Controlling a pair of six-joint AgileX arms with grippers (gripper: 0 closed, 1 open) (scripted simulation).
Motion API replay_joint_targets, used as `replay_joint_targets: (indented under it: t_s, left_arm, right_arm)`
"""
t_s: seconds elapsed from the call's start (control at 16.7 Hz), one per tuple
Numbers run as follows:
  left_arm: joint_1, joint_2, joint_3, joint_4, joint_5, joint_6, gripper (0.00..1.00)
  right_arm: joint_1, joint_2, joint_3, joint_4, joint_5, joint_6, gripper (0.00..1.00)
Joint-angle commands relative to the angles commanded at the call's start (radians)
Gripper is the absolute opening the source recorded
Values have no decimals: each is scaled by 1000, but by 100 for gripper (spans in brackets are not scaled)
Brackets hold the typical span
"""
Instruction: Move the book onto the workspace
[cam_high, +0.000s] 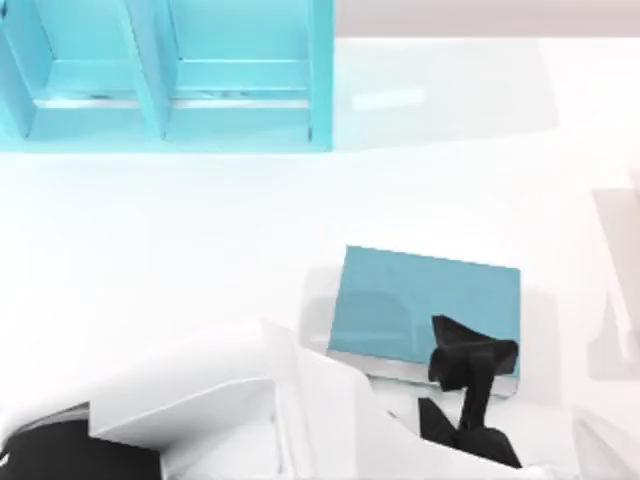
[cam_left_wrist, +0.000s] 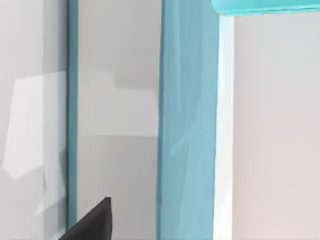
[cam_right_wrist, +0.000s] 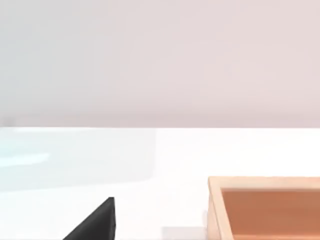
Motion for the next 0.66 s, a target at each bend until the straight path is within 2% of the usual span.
replay_joint_targets:
  t_s: [0.18, 0.36, 0.48, 0.66]
  left_arm:
    - [-72, 16, 59, -287, -3, -260, 100]
    - [-134, 29, 109, -484, -8, -452, 100]
    - [-163, 35, 134, -565, -12, -531, 100]
    - [-178, 40, 147, -604, -15, -569, 100]
  right_arm:
    - [0, 0, 0, 0, 0, 0, 100]
    - [0, 0, 0, 0, 0, 0, 100]
    - [0, 0, 0, 0, 0, 0, 100]
    - [0, 0, 0, 0, 0, 0, 100]
